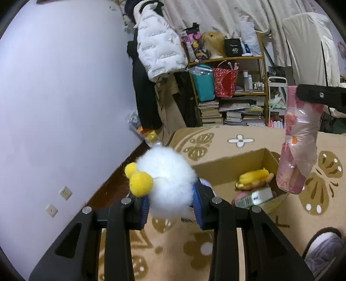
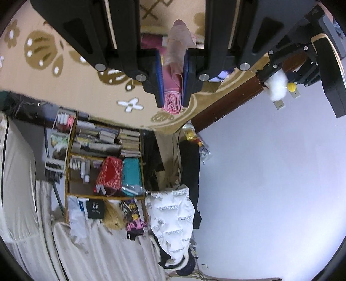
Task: Organize soft objects
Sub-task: 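Lift both items and carry them over the box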
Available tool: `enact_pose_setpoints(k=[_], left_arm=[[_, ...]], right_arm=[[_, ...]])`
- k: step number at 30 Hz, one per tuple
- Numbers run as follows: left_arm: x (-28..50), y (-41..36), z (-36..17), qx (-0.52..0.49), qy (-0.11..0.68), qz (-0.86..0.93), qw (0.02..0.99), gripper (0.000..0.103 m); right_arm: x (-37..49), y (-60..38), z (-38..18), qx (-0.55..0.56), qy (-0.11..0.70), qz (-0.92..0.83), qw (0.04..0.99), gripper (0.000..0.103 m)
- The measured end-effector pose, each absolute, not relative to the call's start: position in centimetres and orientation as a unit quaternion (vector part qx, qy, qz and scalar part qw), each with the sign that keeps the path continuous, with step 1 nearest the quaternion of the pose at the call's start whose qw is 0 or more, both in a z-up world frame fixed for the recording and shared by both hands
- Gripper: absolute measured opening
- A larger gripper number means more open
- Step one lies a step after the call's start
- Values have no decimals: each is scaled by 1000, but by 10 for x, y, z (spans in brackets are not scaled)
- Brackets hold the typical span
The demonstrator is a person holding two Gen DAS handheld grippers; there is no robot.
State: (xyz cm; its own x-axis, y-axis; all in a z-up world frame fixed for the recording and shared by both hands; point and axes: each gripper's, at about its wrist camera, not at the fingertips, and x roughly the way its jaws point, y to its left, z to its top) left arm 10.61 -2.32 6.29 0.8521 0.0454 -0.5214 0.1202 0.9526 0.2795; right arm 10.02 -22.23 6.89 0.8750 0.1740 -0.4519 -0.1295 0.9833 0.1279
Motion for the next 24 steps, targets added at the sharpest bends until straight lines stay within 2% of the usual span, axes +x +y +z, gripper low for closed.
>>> enact_pose_setpoints(k=[9,24], left_arm=[[145,-20,63,151,255,-18,955,32],[194,-26,47,111,263,-60,956,32]], right_arm=[[135,-216,66,21,233,85,968,16],[184,-217,28,27,246,97,964,16]])
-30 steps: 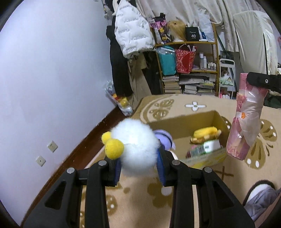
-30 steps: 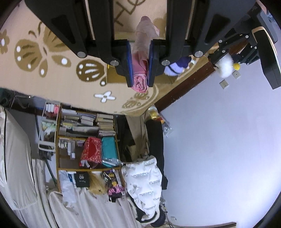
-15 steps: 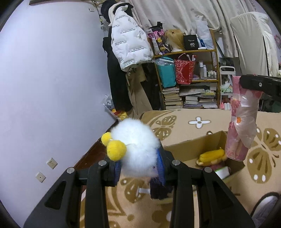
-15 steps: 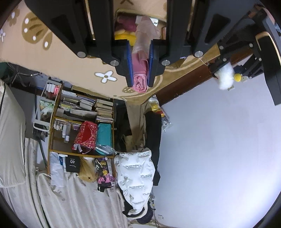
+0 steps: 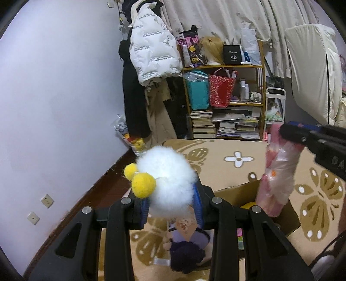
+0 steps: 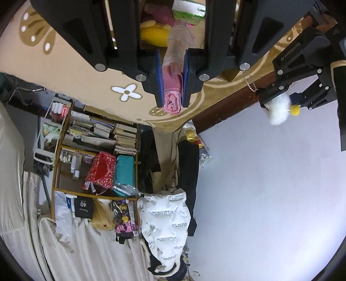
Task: Organize soft objects
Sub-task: 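Lift both items and carry them over the box, then lower both items into the box and open both tools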
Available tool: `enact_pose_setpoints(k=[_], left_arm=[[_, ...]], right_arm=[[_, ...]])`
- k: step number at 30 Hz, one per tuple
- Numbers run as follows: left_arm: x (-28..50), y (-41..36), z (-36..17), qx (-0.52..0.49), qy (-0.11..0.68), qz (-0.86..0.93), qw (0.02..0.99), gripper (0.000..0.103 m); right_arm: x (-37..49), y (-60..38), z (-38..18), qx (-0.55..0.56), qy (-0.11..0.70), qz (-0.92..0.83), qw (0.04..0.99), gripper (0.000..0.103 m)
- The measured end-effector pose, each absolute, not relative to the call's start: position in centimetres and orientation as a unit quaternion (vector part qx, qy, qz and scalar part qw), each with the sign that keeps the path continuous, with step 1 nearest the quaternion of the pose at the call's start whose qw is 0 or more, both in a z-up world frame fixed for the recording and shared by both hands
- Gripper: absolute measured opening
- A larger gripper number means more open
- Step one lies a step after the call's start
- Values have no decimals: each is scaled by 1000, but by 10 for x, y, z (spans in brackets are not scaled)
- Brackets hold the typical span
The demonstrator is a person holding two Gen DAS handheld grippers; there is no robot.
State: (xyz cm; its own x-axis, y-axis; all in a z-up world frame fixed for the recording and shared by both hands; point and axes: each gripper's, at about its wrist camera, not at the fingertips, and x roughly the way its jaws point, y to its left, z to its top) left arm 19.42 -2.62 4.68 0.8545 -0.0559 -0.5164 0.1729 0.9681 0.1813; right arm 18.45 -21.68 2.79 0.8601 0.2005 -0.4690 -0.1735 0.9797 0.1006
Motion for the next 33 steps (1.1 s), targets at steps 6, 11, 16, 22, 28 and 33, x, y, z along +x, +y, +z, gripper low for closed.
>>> enact_pose_setpoints(k=[6,11,16,22,28,33], left_arm=[[208,-39,30,93,282,-85,951,33],[212,-54,16,105,298,-97,944,33],[216,-64,-2,107,316,-110,936,33],[220,-69,-24,120,343,-102,926,34],[219,-71,-35,146,348,-88,922,35],[219,-69,-37,146,354,-75,921,59]], right_arm=[[202,-219,11,38,261,105,959,16],[209,-226,-3,55,270,109,955,17],[212,-230,-12,77,272,110,953,17],[218,-235,-23,94,286,111,947,17],[223,-236,-35,110,305,120,938,17],[227,-239,-49,131,332,122,926,20]])
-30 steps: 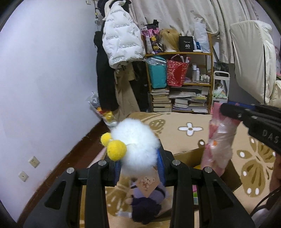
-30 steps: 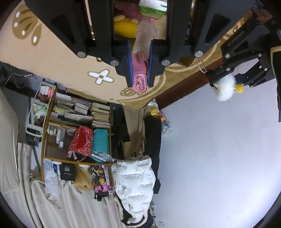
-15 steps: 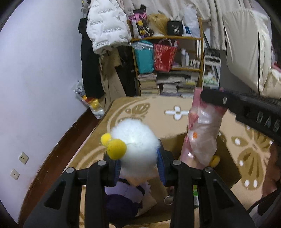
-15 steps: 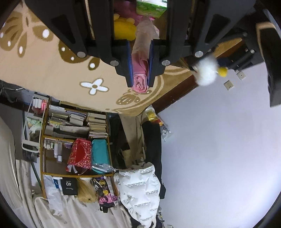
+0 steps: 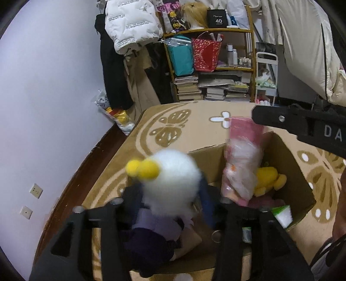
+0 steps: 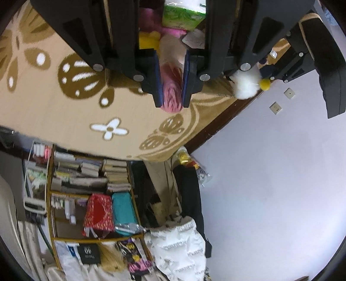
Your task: Organize soft objects
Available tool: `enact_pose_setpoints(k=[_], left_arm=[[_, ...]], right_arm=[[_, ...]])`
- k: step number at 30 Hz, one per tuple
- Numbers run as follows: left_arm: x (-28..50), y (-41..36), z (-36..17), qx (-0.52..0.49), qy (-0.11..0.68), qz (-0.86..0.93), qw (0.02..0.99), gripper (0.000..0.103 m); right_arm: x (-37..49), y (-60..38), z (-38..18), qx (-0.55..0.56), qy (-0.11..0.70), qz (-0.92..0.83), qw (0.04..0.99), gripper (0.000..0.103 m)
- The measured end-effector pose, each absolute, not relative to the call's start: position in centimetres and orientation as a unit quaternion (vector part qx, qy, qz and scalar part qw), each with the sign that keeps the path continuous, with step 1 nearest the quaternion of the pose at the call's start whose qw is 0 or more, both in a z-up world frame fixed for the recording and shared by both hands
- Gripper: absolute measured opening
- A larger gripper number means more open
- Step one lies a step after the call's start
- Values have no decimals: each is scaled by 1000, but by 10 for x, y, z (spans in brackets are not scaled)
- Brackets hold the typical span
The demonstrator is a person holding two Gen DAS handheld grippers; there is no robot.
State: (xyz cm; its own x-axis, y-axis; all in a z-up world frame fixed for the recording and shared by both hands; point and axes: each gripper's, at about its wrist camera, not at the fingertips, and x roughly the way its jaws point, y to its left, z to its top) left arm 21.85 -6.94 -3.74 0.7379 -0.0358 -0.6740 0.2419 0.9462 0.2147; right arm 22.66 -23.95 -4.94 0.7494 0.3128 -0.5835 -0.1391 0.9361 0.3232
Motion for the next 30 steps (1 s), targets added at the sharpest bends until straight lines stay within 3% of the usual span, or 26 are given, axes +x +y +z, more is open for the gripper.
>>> enact_pose_setpoints(k=[3,6,8,10,11,15,17,21,30], left_arm=[[215,-66,-33,142,348,-61,925,72],[212,-61,-27,129,350,-53,926,85],[208,-55,-20,123,341,-44,931,96],[201,-50,-14,118,334,-36,934,99],[198,-47,-11,116,332,-35,935,99],[186,-37,2,115,327,-22,938,102],[178,-31,10,113,322,-17,940,103],[161,-24,30,109,309,-14,945,103],[126,-8,69,90,282,-3,955,103]], right_arm=[[225,-243,-52,137,342,116,922,20],[221,-248,-52,140,349,108,920,27],[216,-251,-51,142,352,107,919,41],[212,-252,-48,139,355,105,919,52],[208,-252,-46,135,356,103,919,61],[198,-248,-40,120,363,101,918,78],[190,-246,-34,115,362,100,920,93],[170,-239,-19,97,349,105,926,103],[131,-235,14,92,326,105,935,103]])
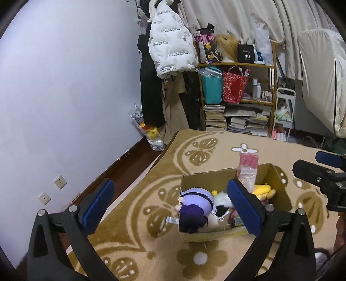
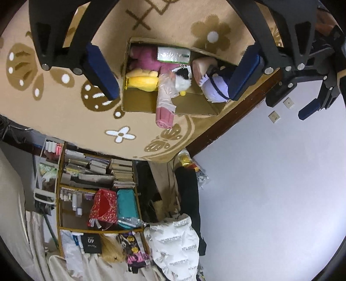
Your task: Organize soft objects
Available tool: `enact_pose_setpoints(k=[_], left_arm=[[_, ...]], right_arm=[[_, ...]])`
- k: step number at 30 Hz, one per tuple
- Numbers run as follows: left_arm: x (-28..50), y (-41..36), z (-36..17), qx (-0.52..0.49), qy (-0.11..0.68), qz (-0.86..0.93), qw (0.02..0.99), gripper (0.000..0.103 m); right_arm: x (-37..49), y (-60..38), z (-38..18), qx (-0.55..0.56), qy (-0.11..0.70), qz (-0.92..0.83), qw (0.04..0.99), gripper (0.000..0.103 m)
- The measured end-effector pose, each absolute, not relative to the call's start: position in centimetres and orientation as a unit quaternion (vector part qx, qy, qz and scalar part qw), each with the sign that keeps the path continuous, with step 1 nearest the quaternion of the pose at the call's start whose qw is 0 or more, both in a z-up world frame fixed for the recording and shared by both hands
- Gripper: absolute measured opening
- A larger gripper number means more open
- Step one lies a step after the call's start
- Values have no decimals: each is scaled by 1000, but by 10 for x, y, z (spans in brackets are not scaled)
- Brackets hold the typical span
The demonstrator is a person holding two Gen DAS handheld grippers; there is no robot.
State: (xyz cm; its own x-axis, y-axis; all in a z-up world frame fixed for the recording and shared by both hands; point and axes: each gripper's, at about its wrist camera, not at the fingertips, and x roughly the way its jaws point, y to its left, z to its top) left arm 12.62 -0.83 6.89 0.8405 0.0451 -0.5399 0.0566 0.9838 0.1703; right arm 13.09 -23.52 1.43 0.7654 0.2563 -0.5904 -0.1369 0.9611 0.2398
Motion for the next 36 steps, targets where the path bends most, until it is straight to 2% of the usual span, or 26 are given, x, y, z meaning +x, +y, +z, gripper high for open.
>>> enact_pose_setpoints(k=[7,15,18,36], left_arm=[[95,-1,92,86,267,-5,960,103],[60,11,96,67,263,-3,962,103],[40,16,96,67,240,14,968,103],[-6,38,64,37,217,18,975,103]], right_arm=[[97,-234,39,82,306,107,942,103],[62,-236,50,74,290,105,948,103],[49,-237,50,72,282,105,951,103],[-2,-240,16,63,255,93,961,103]])
